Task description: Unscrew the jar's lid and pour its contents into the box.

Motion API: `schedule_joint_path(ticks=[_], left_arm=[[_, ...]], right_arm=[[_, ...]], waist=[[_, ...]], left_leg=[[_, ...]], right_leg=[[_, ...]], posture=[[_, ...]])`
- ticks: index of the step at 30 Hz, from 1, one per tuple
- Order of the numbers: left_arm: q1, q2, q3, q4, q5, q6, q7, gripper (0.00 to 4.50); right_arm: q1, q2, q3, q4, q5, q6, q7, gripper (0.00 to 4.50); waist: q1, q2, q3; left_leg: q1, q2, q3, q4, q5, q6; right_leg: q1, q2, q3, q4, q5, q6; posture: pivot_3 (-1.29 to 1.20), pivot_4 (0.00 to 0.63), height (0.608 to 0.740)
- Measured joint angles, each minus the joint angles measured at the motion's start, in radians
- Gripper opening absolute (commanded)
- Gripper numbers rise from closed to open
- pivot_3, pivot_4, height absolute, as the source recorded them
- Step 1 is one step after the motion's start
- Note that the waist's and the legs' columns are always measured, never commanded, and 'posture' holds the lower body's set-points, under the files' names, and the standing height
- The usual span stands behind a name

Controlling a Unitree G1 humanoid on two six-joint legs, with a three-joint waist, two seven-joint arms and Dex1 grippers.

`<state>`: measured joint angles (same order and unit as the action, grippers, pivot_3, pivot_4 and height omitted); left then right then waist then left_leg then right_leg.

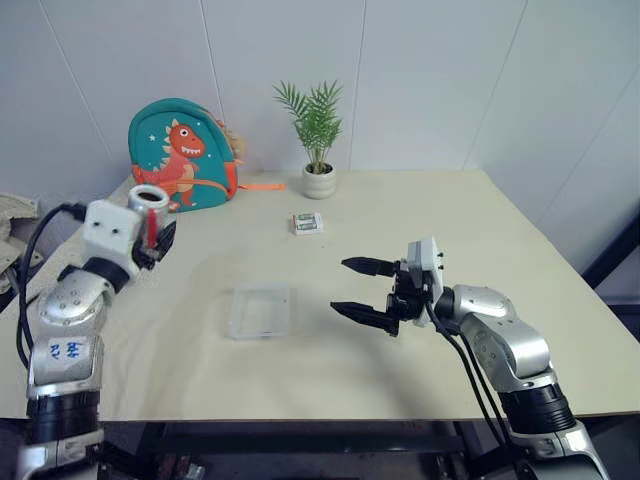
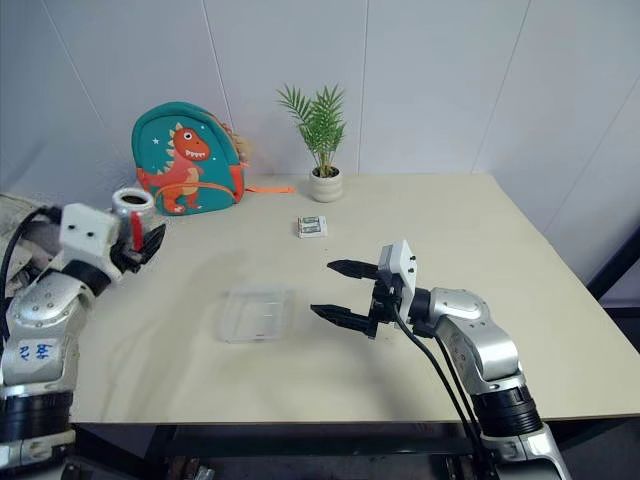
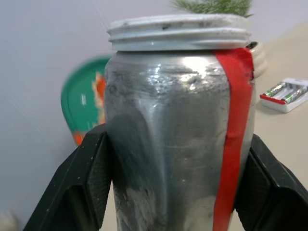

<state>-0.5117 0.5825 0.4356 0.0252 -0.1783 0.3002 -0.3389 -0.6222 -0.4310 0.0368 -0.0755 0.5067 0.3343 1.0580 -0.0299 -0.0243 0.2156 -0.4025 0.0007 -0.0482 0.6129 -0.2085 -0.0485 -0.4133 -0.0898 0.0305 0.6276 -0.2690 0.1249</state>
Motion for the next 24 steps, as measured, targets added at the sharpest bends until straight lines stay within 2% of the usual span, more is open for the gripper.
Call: schedule_joint_path(ticks=[4,9,13,18,24], left_arm=[[0.022,-0.032,0.051,-0.004,-0.111,0.115,0.007,2.92],[0.019,-0.024,0.089,0.15,-0.127,0.083,0.023,2.92],[-0.016,-0.003,0.086,0.338,-0.104,-0.016,0.03,2.92],[-0.079,0.0,0.058,0.577,-0.059,-0.226,0.042,2.92],[-0.107,-0.001,0.022,0.768,-0.054,-0.417,-0.014,2.92]], right_arm=[[-0.002,0.001,0.004,-0.003,0.002,0.001,0.0,4.48],[-0.023,0.024,0.02,-0.002,-0.001,-0.009,0.0,4.48],[-0.042,0.053,0.045,0.018,-0.02,-0.039,0.003,4.48],[-0.086,0.066,0.061,0.087,-0.05,-0.078,0.021,4.48],[-0.109,0.065,0.063,0.14,-0.067,-0.096,0.043,4.48]], waist=[[0.002,-0.001,-0.001],[-0.001,-0.001,-0.001],[0.002,-0.001,-0.001],[0.003,-0.002,-0.001],[0.002,-0.002,-0.001]], left_leg=[[0.0,0.0,0.0,0.0,0.0,0.0],[0.0,0.001,0.0,0.0,0.0,0.0],[0.0,0.002,0.0,0.0,0.0,-0.001],[-0.001,0.002,0.0,-0.001,0.0,-0.001],[-0.001,0.004,0.001,-0.002,-0.002,-0.002]], right_leg=[[0.0,0.0,0.0,-0.001,0.0,0.0],[0.0,0.002,0.001,-0.002,0.0,-0.001],[0.0,0.003,0.001,-0.003,0.001,-0.001],[0.001,0.003,0.001,-0.006,0.002,-0.001],[0.0,0.004,0.001,-0.007,0.003,-0.001]], posture=[[0.0,0.15,0.74],[0.0,0.15,0.74],[0.0,0.15,0.74],[0.0,0.15,0.74],[0.0,0.15,0.74]])
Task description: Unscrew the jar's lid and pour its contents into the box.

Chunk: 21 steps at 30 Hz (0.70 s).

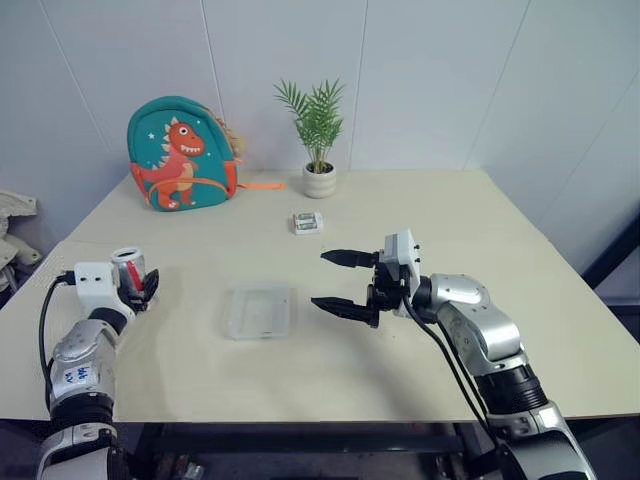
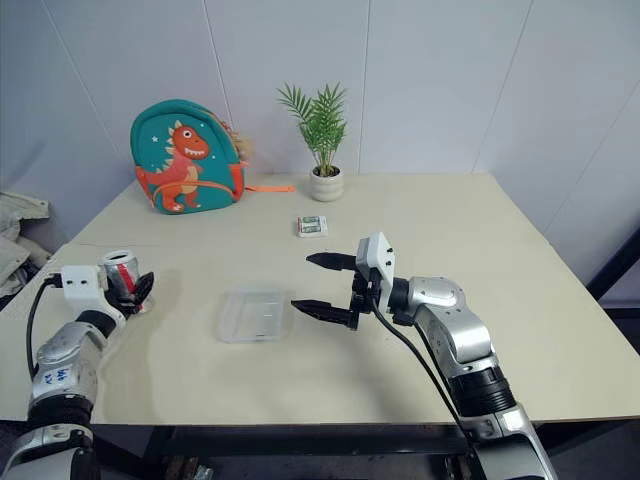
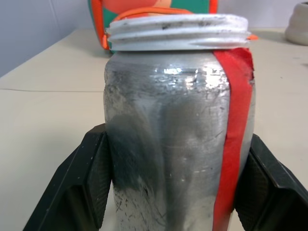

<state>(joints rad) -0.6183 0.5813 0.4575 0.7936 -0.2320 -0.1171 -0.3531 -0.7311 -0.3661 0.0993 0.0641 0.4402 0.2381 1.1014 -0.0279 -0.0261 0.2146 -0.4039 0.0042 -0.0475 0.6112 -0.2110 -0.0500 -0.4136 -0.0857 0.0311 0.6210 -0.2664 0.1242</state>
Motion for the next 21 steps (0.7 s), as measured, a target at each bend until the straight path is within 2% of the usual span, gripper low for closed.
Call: schedule_joint_path(ticks=[3,4,7,17,21], left_arm=[[-0.001,-0.013,-0.001,0.061,-0.009,-0.086,-0.026,2.92],[-0.001,-0.017,-0.001,0.078,-0.013,-0.112,-0.03,3.64],[0.002,-0.02,-0.001,0.095,-0.016,-0.151,-0.039,4.47],[0.103,-0.03,-0.002,0.069,-0.046,-0.186,-0.064,4.47],[0.197,-0.03,0.0,-0.07,-0.059,-0.158,-0.059,4.47]], right_arm=[[0.0,-0.004,0.0,0.01,-0.004,0.0,0.006,4.48],[0.0,-0.004,0.0,0.01,-0.006,0.0,0.007,4.5],[-0.001,-0.005,0.0,0.01,-0.01,0.001,0.012,4.5],[-0.001,-0.005,0.0,0.008,-0.011,0.005,0.014,4.5],[-0.001,-0.005,0.0,0.0,-0.01,0.006,0.012,4.5]], waist=[[0.0,0.0,0.0],[0.001,0.0,0.0],[0.0,0.0,0.0],[0.0,0.0,0.0],[-0.003,0.0,0.0]], left_leg=[[0.0,0.0,0.0,0.0,0.0,0.0],[0.0,0.001,0.0,0.0,0.0,0.0],[0.0,0.001,0.001,0.0,0.0,0.0],[0.0,0.008,0.002,0.0,-0.002,-0.003],[0.001,0.009,0.004,0.0,-0.003,-0.003]], right_leg=[[0.0,0.0,0.0,0.0,0.0,0.0],[0.0,0.0,0.0,-0.001,0.0,0.0],[0.0,0.001,0.0,0.0,0.0,0.0],[0.0,0.006,0.0,-0.001,0.001,-0.004],[0.0,0.006,0.0,-0.002,0.001,-0.005]], posture=[[0.0,0.15,0.74],[0.0,0.15,0.74],[0.0,0.15,0.74],[0.0,0.15,0.74],[0.0,0.15,0.74]])
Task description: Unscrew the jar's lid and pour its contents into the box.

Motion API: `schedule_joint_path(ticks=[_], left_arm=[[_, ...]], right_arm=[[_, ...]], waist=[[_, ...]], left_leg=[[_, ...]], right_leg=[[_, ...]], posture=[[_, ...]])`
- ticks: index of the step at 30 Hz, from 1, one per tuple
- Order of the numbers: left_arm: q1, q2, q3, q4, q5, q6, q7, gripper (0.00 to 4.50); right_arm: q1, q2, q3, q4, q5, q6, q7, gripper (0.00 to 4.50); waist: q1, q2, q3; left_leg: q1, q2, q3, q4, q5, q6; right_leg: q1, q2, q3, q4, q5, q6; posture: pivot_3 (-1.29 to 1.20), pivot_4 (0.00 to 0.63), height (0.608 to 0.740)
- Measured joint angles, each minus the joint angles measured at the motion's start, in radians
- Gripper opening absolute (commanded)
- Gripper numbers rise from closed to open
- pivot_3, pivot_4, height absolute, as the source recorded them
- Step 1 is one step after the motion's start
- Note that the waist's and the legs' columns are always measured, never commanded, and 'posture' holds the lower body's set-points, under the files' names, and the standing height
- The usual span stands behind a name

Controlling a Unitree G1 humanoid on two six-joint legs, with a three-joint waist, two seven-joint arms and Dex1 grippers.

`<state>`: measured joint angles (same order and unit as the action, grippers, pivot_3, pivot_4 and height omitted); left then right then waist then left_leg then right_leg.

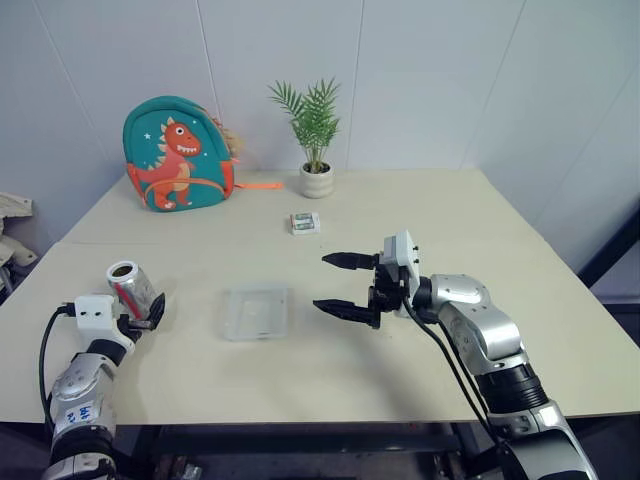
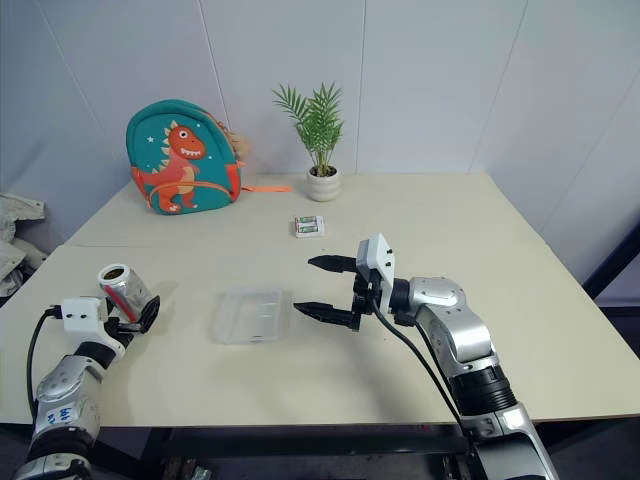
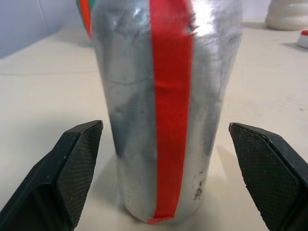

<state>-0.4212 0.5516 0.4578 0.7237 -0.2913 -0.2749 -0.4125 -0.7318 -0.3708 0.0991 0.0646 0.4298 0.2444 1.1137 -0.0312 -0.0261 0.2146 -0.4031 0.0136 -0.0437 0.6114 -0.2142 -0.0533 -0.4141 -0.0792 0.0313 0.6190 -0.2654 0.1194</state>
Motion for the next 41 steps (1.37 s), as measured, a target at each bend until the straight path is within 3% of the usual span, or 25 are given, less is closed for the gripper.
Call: schedule_joint_path(ticks=[12,15,19,22,27,30,33,41], left_arm=[[0.429,0.007,0.021,-0.662,-0.059,0.301,0.034,4.47],[0.542,0.059,0.039,-0.822,-0.059,0.344,-0.005,4.47],[0.63,0.165,0.05,-1.014,-0.1,0.369,-0.154,4.47],[0.612,0.231,0.015,-1.074,-0.141,0.382,-0.273,4.47],[0.406,0.297,-0.092,-0.98,-0.155,0.381,-0.434,4.47],[0.303,0.308,-0.126,-0.901,-0.154,0.37,-0.496,4.47],[0.226,0.309,-0.154,-0.851,-0.156,0.383,-0.54,4.47],[0.183,0.308,-0.185,-0.826,-0.182,0.449,-0.606,4.47]], right_arm=[[0.067,-0.058,-0.012,-0.078,0.017,0.049,0.004,4.5],[0.091,-0.098,-0.027,-0.111,0.043,0.083,0.017,4.5],[0.107,-0.146,-0.038,-0.144,0.07,0.115,0.036,4.5],[0.117,-0.184,-0.042,-0.146,0.07,0.121,0.047,4.5],[0.141,-0.25,-0.07,-0.145,0.053,0.109,0.047,4.5],[0.174,-0.283,-0.088,-0.15,0.043,0.106,0.039,4.5],[0.214,-0.31,-0.109,-0.185,0.042,0.108,0.027,4.5],[0.327,-0.371,-0.176,-0.311,0.058,0.153,-0.018,4.5]], waist=[[0.003,0.0,0.0],[0.002,0.0,0.0],[0.002,0.0,0.0],[0.005,0.001,0.0],[0.005,0.001,0.0],[0.0,0.001,0.0],[0.004,0.001,0.0],[0.0,0.001,0.0]], left_leg=[[0.0,0.003,0.001,-0.001,-0.003,0.0],[0.0,0.004,0.002,-0.002,-0.004,0.0],[0.0,0.005,0.004,-0.003,-0.005,0.0],[-0.001,0.005,0.004,-0.004,-0.005,0.001],[-0.002,0.004,0.006,-0.004,-0.007,0.003],[-0.002,0.004,0.008,-0.005,-0.008,0.004],[-0.002,0.004,0.008,-0.006,-0.009,0.004],[-0.001,0.004,0.009,-0.001,-0.011,0.003]], right_leg=[[0.0,0.0,0.001,-0.004,-0.004,-0.008],[0.0,0.0,0.001,-0.006,-0.012,-0.021],[0.0,0.0,0.002,-0.011,-0.012,-0.022],[0.001,0.0,0.002,-0.016,-0.012,-0.023],[0.001,0.001,0.003,-0.018,-0.012,-0.023],[0.0,0.002,0.004,-0.017,-0.011,-0.021],[-0.002,0.003,0.005,-0.012,-0.005,-0.003],[-0.002,0.004,0.006,-0.008,-0.007,-0.002]], posture=[[0.0,0.15,0.74],[0.0,0.15,0.74],[0.0,0.15,0.74],[0.0,0.15,0.74],[0.0,0.15,0.74],[0.0,0.15,0.74],[0.0,0.15,0.74],[0.0,0.15,0.74]])
